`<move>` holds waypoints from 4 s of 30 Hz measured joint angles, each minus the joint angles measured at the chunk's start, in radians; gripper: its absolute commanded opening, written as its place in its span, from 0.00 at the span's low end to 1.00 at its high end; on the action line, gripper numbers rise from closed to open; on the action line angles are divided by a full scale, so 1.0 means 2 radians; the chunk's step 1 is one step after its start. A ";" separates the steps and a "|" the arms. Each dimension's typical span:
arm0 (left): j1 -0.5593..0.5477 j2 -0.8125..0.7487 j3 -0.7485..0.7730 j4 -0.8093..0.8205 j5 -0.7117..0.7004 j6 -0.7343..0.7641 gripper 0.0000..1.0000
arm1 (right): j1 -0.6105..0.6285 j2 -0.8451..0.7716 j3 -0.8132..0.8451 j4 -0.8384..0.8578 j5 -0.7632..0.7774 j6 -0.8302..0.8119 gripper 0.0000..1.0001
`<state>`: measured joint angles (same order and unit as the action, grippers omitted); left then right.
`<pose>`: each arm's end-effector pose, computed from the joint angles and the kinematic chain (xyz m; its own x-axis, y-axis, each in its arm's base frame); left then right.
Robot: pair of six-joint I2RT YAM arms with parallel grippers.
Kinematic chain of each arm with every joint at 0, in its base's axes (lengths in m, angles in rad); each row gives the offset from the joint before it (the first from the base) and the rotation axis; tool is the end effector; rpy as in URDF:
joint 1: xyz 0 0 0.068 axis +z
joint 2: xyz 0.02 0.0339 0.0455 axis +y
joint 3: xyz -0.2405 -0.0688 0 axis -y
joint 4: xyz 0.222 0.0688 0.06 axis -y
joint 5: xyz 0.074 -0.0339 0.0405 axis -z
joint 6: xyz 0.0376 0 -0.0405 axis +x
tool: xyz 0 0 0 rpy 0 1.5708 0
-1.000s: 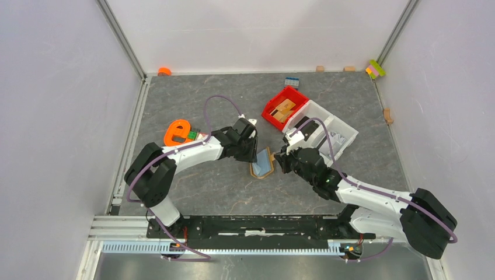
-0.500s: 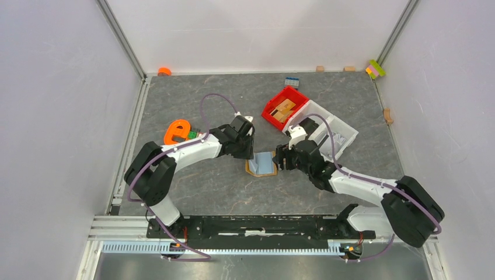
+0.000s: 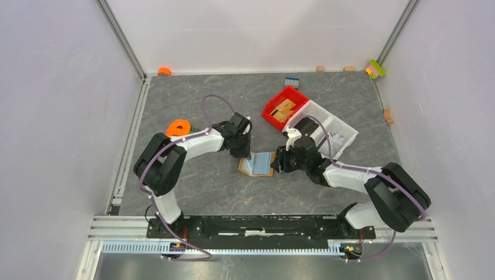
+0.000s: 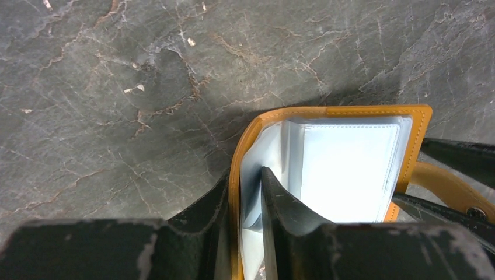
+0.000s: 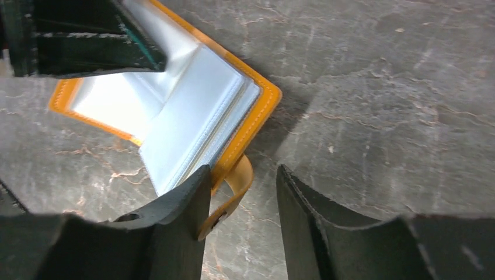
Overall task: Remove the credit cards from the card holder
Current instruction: Open the card holder.
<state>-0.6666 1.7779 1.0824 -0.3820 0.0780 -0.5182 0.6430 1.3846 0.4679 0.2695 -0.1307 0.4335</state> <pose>0.2584 -0.2070 0.1545 -0.9210 0.0963 -0.3774 0.2178 0.9306 -0.2942 0.1947 0.1520 0.1431 -0.7226 -0.0210 -0.6910 -0.4123 0.8154 0.4064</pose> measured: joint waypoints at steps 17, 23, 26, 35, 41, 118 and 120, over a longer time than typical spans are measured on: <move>0.013 0.021 0.000 0.026 0.078 0.000 0.27 | -0.013 0.048 -0.001 0.079 -0.122 0.038 0.34; 0.013 0.021 -0.005 0.047 0.113 0.000 0.32 | -0.015 0.042 -0.009 0.093 -0.132 0.040 0.04; 0.015 0.020 -0.011 0.056 0.123 -0.001 0.41 | -0.018 0.041 -0.010 0.093 -0.133 0.042 0.00; 0.014 -0.056 -0.050 0.060 0.080 -0.002 0.65 | -0.022 -0.018 -0.021 0.076 -0.094 0.026 0.00; 0.013 -0.118 -0.056 0.051 0.008 -0.002 0.67 | -0.022 -0.037 -0.021 0.061 -0.067 0.011 0.00; -0.030 -0.124 -0.089 0.047 -0.105 0.043 1.00 | 0.041 0.002 0.061 -0.010 0.001 -0.012 0.00; -0.030 -0.124 -0.089 0.040 -0.114 0.043 1.00 | 0.038 0.002 0.059 -0.009 0.005 -0.014 0.00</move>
<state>-0.7269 1.5291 0.9043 -0.3016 -0.1501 -0.4320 0.7185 1.3888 0.5865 0.2512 -0.1211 0.4061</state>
